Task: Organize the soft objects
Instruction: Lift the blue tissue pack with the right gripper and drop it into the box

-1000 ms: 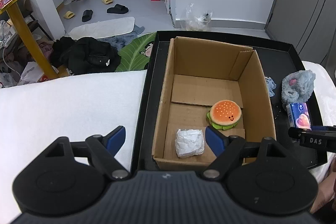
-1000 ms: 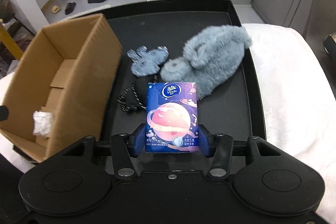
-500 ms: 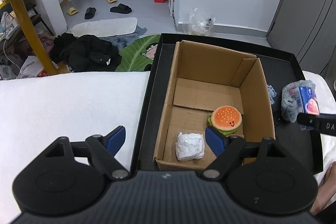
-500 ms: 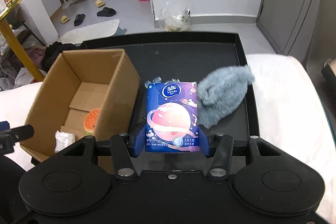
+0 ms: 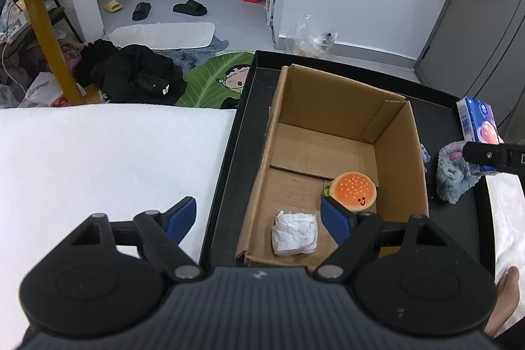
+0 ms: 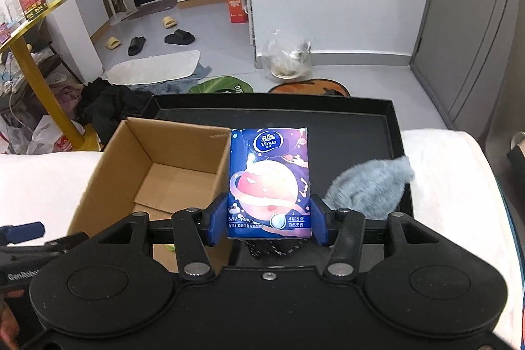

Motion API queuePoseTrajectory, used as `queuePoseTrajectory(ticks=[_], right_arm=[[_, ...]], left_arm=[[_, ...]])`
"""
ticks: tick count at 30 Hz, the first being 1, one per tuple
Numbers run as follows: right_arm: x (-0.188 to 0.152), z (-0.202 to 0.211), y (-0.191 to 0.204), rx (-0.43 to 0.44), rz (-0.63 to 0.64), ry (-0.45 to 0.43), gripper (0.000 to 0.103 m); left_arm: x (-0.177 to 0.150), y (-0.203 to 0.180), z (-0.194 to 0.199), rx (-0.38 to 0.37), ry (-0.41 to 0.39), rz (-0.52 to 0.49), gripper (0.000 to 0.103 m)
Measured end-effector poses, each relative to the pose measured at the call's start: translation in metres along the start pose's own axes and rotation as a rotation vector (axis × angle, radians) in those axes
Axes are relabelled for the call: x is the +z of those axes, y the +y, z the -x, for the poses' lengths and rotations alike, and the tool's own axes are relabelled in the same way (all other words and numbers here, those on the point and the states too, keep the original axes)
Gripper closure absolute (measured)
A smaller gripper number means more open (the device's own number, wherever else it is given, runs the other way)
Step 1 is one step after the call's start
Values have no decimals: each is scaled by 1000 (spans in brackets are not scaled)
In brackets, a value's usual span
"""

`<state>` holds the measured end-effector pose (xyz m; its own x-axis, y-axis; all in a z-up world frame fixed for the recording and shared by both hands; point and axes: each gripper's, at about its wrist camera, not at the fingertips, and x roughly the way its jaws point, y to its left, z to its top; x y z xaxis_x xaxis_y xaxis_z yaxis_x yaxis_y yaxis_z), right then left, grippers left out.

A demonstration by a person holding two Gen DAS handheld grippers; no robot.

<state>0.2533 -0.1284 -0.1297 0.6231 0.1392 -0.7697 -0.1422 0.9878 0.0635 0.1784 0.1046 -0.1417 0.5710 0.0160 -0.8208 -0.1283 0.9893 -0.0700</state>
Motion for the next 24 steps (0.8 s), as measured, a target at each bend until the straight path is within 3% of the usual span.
queuePoseTrajectory(ticks=[7, 16, 19, 23, 24], right_arm=[[12, -6, 21, 44, 47, -7, 53], [19, -19, 49, 105, 84, 21, 52], [19, -22, 58, 117, 99, 29, 52], [20, -27, 71, 130, 113, 40, 52], [20, -28, 74, 132, 119, 42, 52]], left_arm=[[0, 7, -1, -21, -3, 34, 25], [1, 15, -10, -48, 33, 71, 40], [1, 18, -14, -55, 52, 79, 52], [0, 19, -22, -47, 95, 84, 91], [-1, 19, -23, -44, 102, 86, 92]])
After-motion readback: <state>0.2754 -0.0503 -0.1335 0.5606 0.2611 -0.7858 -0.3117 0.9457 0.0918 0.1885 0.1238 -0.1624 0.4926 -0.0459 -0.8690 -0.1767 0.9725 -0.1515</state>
